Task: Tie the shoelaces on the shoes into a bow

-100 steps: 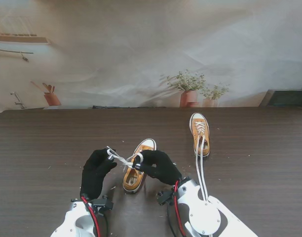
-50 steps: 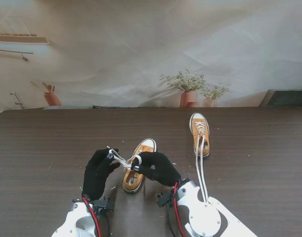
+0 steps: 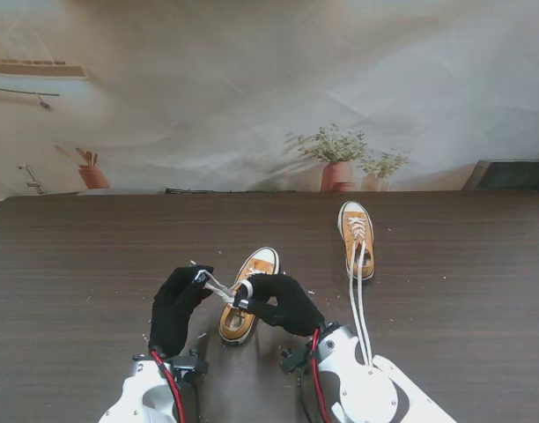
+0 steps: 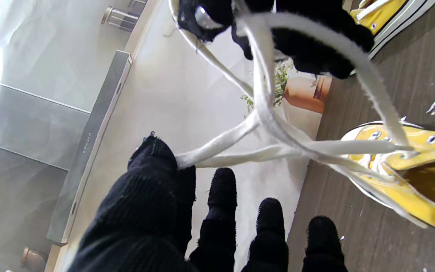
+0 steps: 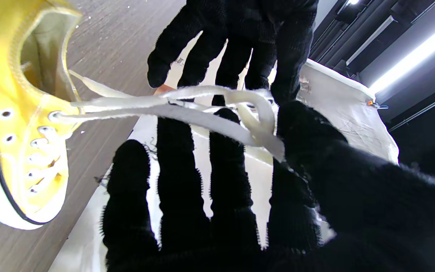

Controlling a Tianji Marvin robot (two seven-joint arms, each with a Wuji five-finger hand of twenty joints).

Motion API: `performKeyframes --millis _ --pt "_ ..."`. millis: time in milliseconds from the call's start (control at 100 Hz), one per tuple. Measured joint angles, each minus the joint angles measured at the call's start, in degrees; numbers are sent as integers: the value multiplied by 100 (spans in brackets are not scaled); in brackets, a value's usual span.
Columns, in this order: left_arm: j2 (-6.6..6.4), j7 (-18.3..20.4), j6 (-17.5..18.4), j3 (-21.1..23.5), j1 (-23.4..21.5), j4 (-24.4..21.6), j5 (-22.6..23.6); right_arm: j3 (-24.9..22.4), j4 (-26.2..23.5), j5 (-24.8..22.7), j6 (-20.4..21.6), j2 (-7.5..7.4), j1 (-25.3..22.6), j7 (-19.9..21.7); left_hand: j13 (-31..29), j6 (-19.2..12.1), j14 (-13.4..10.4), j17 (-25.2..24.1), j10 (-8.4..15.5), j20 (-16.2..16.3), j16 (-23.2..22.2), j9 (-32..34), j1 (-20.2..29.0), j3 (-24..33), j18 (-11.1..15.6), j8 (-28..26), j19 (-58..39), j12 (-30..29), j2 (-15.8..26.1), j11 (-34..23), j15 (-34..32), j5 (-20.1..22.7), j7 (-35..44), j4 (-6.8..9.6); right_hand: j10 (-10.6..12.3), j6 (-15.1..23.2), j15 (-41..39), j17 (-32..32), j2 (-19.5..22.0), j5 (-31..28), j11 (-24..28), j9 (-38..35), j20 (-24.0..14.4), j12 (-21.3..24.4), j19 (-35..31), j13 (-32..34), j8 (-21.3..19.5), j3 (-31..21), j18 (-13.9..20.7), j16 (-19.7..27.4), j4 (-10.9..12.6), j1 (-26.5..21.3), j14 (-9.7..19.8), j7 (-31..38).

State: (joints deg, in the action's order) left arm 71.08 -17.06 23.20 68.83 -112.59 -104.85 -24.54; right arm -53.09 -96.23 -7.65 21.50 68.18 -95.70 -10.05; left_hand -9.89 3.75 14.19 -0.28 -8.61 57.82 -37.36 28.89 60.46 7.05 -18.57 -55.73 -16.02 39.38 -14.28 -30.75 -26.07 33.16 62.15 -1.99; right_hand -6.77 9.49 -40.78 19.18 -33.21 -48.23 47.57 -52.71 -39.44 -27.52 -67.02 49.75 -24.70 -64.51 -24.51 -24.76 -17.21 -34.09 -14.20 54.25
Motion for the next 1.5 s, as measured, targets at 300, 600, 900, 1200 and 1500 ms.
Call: performKeyframes --millis 300,600,900,1200,1500 --pt "33 -185 78 55 12 70 351 31 -26 36 46 -3 2 6 -186 5 15 226 259 -7 5 197 409 -471 -5 236 -1 339 129 190 -143 128 -403 -66 0 0 42 4 0 0 -1 0 0 0 0 0 -1 0 0 4 0 0 0 0" --pt "11 -38 82 131 11 102 439 53 -47 29 88 -5 -7 5 -190 2 15 366 254 -66 121 -1 478 66 -6 1763 -57 -223 -280 -65 -291 -248 133 9 0 0 45 8 0 0 -1 0 0 0 0 0 -1 2 0 7 0 0 0 0" --pt "22 -257 57 102 52 152 705 40 -76 34 100 -8 -49 20 -306 -11 15 576 191 -115 122 -42 -180 1950 -23 282 -72 221 -1221 -704 -731 -702 926 -91 0 0 46 8 0 0 -3 0 0 0 0 0 -1 2 0 9 0 0 0 0" --pt "45 -372 20 70 95 157 671 -31 -87 60 117 -11 -101 41 -480 -584 46 637 100 -118 23 195 -358 1634 -188 -821 -82 882 -949 -830 -1109 -611 1034 -202 0 0 46 9 0 0 -3 0 4 1 0 0 -1 2 0 9 0 0 0 0" --pt "82 -482 -22 -35 142 168 632 -68 -92 89 157 -17 -186 37 -459 -1001 127 619 48 -207 120 339 -358 595 -210 -240 -80 -7 -809 -196 -587 124 129 -161 0 0 46 23 0 0 -7 -87 37 13 0 0 -2 3 0 10 0 0 0 0"
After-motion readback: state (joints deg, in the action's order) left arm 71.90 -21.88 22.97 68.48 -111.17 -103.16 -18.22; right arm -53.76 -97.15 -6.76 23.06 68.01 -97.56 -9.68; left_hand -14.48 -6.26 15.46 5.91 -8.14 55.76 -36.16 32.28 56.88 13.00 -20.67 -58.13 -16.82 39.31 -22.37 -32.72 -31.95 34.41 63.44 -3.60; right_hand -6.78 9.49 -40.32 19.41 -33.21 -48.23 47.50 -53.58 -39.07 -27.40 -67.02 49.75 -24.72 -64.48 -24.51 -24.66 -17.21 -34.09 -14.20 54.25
